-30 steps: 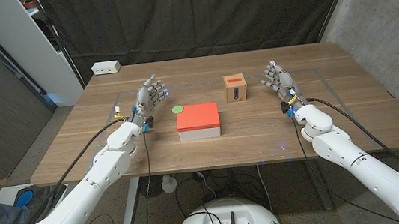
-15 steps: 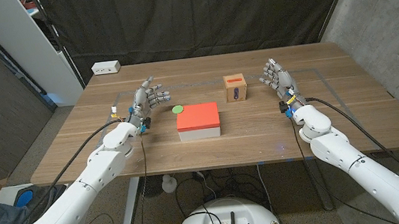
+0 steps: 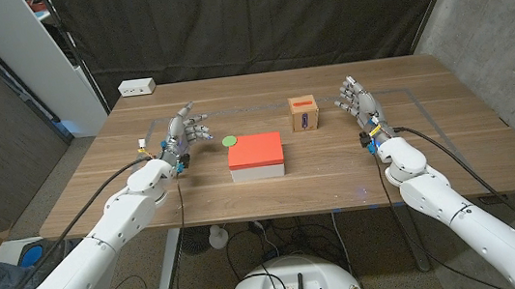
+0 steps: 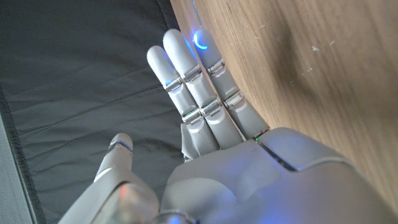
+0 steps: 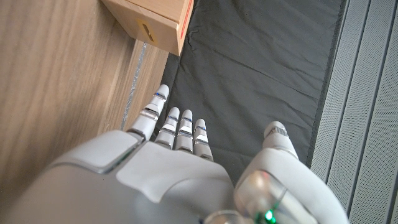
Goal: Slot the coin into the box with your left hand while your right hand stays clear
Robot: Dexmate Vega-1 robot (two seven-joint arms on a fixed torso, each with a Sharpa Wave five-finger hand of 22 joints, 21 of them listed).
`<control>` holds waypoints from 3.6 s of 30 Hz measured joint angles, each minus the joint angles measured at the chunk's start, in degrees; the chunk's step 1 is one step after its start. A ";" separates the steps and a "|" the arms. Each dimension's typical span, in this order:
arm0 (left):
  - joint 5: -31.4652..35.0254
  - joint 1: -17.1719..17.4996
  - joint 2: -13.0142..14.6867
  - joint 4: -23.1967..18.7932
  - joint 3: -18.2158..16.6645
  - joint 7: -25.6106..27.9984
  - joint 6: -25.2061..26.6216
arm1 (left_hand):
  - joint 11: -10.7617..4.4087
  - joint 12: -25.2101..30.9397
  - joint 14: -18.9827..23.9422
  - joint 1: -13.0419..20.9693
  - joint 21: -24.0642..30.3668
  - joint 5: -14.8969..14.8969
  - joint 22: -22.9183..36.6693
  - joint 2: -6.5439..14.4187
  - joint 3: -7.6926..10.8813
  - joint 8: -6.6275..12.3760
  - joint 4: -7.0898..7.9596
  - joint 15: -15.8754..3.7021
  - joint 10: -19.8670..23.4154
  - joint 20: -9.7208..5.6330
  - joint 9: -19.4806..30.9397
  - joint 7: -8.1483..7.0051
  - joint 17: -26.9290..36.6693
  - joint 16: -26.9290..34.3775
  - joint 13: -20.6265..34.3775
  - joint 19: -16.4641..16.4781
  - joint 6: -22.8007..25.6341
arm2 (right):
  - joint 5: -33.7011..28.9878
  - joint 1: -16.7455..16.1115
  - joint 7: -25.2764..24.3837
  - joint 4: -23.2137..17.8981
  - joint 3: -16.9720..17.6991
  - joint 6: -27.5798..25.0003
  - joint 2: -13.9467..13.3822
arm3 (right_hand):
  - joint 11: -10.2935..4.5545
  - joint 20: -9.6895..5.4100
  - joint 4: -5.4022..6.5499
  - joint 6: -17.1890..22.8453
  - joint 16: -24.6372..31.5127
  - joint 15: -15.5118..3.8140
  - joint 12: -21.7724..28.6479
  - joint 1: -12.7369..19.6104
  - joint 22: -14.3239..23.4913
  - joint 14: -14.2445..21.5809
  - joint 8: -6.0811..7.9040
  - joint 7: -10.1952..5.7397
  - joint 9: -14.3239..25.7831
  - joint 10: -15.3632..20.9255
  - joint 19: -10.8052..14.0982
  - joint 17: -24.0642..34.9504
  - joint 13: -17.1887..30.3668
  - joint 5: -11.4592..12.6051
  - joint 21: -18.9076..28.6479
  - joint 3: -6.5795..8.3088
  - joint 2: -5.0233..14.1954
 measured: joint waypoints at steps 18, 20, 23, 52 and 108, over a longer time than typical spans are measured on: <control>-6.47 1.57 1.99 -3.26 -2.12 -0.93 6.23 | 0.22 20.90 1.74 6.56 8.10 0.22 8.03 -3.01 6.26 -0.06 -2.38 0.56 2.23 -1.16 0.00 0.75 8.34 18.72 6.63 9.66 4.40 | -0.75 -1.32 -1.46 -1.60 0.18 -0.37 -0.26 | 0.00 0.00 0.00 0.00 0.00 0.00 0.00 0.00 0.00 0.00 0.00 0.00 0.00 0.00 0.00 0.00 0.00 0.00 0.00 0.00 0.00; -7.78 1.78 2.11 -3.50 -2.39 -1.23 7.03 | 0.23 22.24 1.74 8.31 8.44 0.22 8.15 -3.30 6.90 -0.06 -2.29 0.56 2.24 -1.16 0.00 0.68 8.34 19.99 6.53 9.65 5.68 | -0.80 -1.48 -1.61 -1.78 0.22 -0.39 -0.31 | 0.00 0.00 0.00 0.00 0.00 0.00 0.00 0.00 0.00 0.00 0.00 0.00 0.00 0.00 0.00 -0.01 0.00 0.00 0.00 0.00 0.00; -9.12 2.31 2.46 -4.20 -2.95 -1.10 8.01 | 0.25 24.10 1.74 11.33 8.56 0.22 8.42 -3.48 7.91 -0.07 -2.54 0.56 2.25 -1.15 0.09 0.39 7.80 21.72 6.01 9.66 7.81 | -0.96 -1.73 -1.85 -2.09 0.27 -0.48 -0.39 | 0.00 0.00 0.00 0.00 0.00 0.00 0.00 0.00 0.00 0.00 0.00 0.00 0.00 0.00 0.00 -0.01 -0.01 0.00 0.00 0.00 0.00; -22.39 6.34 4.02 -7.96 -8.16 0.54 15.32 | -0.40 40.16 1.72 35.77 14.21 1.50 12.50 -2.76 8.44 0.80 -2.13 0.56 1.76 -1.06 2.75 -2.64 4.98 37.65 6.08 8.09 11.98 | -1.68 -2.83 -3.14 -3.03 -0.01 -1.07 -0.25 | 0.00 0.00 0.00 0.00 0.00 0.00 0.00 0.00 -0.01 0.00 0.00 0.00 -0.01 0.00 0.00 -0.01 -0.01 0.00 0.00 0.00 0.00; -41.94 18.61 14.29 -20.93 -19.84 6.43 28.50 | -0.67 43.91 0.78 45.49 22.88 1.93 14.62 -1.63 3.85 7.27 -1.19 0.65 0.22 -1.08 11.95 -3.23 14.74 44.27 5.43 3.54 4.63 | 1.81 -7.14 -1.12 -10.17 3.17 -4.24 -5.94 | 0.00 0.00 0.00 0.00 0.00 0.00 0.00 0.00 -0.01 0.00 0.00 0.00 -0.01 0.00 0.00 -0.01 -0.01 0.00 0.00 0.00 0.00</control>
